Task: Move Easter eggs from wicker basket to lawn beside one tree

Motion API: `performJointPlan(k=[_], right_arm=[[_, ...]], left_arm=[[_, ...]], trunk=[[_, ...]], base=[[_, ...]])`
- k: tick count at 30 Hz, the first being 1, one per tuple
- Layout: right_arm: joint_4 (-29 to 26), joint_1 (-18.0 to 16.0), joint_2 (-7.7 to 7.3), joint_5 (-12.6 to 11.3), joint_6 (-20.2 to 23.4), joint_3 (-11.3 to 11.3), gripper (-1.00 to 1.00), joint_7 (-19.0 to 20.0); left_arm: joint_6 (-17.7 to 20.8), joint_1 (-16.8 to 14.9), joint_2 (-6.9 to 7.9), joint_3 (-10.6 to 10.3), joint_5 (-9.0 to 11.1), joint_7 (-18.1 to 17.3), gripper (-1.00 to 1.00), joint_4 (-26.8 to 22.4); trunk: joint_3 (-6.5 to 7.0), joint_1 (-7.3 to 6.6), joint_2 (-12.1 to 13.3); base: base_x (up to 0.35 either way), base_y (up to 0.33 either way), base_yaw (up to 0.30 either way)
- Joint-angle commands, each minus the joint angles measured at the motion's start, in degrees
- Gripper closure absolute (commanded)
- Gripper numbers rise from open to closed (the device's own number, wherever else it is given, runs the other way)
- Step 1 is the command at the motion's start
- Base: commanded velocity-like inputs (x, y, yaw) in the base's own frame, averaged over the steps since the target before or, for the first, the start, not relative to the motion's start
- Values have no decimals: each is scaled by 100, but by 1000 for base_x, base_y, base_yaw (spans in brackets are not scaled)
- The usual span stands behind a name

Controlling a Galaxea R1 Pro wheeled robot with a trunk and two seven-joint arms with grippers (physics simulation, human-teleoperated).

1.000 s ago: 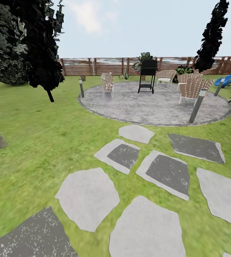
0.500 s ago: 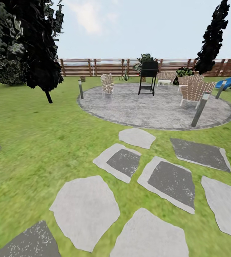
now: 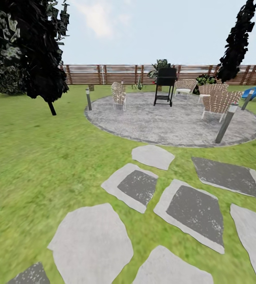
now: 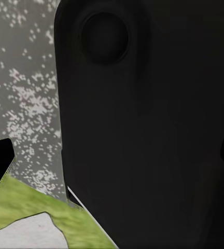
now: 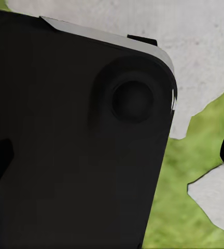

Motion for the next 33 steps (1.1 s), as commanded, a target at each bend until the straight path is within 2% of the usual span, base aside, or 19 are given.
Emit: performJointPlan(k=[1,33], right_arm=[[4,-4,-1,19,-16,15,-100,-1],[6,-2,5,-6,29,15,-100,-1]], left_arm=[[-8,-2,-1,3,7,2,-100,0],[-8,-2,-1,3,7,2,-100,0]], trunk=[[-5,3,-2],[-5,3,-2]], base=[[339,0,0],[339,0,0]])
